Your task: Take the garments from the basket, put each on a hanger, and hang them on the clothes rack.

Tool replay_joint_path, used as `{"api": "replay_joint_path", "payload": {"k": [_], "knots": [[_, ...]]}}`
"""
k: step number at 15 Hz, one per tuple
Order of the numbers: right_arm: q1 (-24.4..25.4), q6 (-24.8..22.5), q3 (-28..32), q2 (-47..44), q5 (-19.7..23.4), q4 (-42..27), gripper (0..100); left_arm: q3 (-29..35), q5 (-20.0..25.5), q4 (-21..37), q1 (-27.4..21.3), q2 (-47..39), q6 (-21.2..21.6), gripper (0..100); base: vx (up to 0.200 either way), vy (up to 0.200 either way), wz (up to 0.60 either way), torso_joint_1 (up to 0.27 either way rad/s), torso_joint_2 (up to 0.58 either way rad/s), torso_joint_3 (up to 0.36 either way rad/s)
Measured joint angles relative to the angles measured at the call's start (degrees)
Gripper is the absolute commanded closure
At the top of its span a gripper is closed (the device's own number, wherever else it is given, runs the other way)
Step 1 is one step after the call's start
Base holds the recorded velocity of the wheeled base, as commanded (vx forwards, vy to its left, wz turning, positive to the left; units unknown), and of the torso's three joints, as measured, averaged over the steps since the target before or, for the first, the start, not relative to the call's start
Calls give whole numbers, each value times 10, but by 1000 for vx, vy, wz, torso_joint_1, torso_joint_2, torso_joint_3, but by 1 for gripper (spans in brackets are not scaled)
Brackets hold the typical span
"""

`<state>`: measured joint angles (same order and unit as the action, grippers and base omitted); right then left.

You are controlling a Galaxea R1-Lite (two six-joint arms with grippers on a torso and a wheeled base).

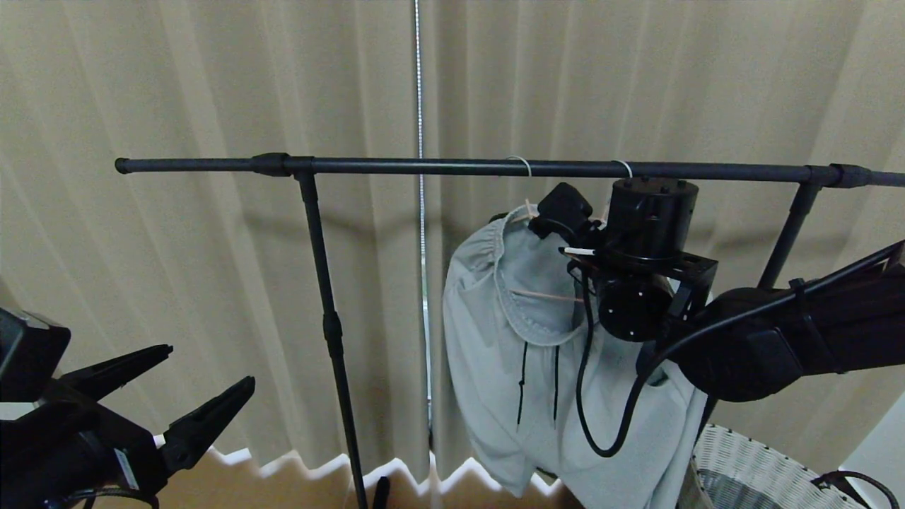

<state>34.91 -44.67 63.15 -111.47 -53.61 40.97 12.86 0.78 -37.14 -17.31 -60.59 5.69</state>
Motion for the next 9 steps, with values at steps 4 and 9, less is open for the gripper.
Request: {"api": "replay_joint_path", "payload": {"k": [4,9], "knots": [[1,32,-23,0,12,2,0,0,0,0,0,0,0,0,0,0,0,0,0,0],[13,104,-42,1,137,2,0,1,0,-1,1,2,-1,0,0,0,0,0,0,0]]}}
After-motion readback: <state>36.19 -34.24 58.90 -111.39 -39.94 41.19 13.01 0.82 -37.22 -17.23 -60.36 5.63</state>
